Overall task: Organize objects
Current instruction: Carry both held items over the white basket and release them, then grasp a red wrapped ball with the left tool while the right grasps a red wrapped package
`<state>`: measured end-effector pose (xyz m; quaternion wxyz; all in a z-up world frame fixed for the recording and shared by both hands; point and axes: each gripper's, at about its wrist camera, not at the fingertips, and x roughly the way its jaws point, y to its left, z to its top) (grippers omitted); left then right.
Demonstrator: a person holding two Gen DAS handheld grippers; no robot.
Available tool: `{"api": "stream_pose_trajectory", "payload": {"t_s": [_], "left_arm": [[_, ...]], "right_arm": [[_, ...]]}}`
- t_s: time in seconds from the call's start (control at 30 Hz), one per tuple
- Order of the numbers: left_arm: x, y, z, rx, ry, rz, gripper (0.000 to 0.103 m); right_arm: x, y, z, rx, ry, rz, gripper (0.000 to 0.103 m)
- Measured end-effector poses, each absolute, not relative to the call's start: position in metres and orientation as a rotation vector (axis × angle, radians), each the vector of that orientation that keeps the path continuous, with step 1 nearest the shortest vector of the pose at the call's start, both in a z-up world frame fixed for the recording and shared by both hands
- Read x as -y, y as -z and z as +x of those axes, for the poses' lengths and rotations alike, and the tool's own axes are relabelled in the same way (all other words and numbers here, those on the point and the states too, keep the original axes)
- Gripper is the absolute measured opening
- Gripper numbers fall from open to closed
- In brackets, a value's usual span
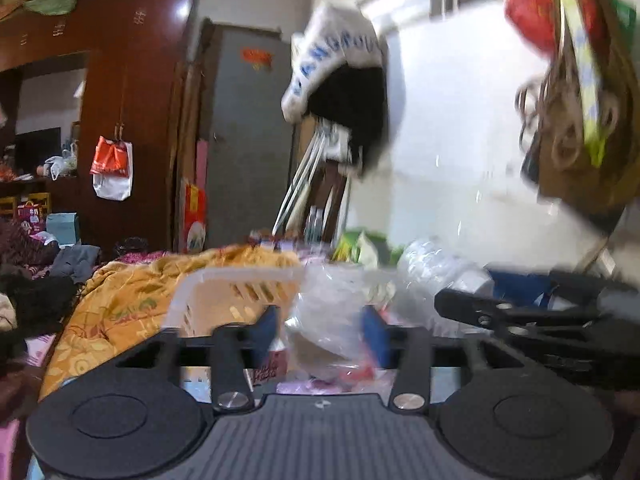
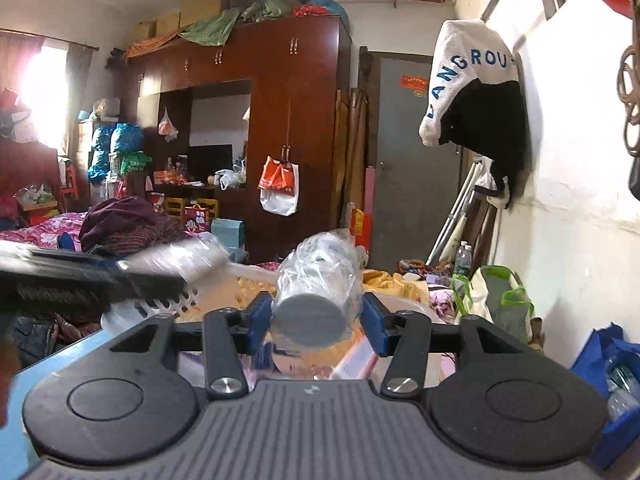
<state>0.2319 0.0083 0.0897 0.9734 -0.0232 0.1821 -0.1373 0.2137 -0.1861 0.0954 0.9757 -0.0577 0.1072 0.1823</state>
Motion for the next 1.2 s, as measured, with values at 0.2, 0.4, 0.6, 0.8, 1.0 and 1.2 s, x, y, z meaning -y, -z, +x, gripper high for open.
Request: {"api": "stream_pose_trajectory", "payload": {"t_s": [0.2,0.4,0.6,0.8,1.0,1.2], "left_arm": [[-0.022,-0.067,0.163,-0.285,0.272,-0.037,0.077],[-0.036,-0.018,0.057,-0.2,0.307,-0.061,0.086],[-0.034,0.008,0.029,-0.22,0.315,-0.023,0.086],[-0.034,0.025,0.043,-0.279,0.34,0.0,0.086],[-0.026,0.039,0.047,-0.285,0.298,0.034,0.073],[-0.025,0.04,0.04,-0.22,0.295,0.045,0.048]], "right_arm": [[0.213,-0.07,0.157,-0.166,-0.384,-0.038,0.103],[0.238,0.001,0.073,-0.19,-0.454,0.029,0.103],[0.234,0.024,0.031,-0.153,-0.478,-0.003,0.096],[0.211,0.029,0.04,-0.227,-0.57,-0.076,0.065],[0.206,0.039,0.049,-0.272,-0.58,-0.107,0.052],[0.21,0.041,0.045,-0.27,-0.574,-0.111,0.051]]}}
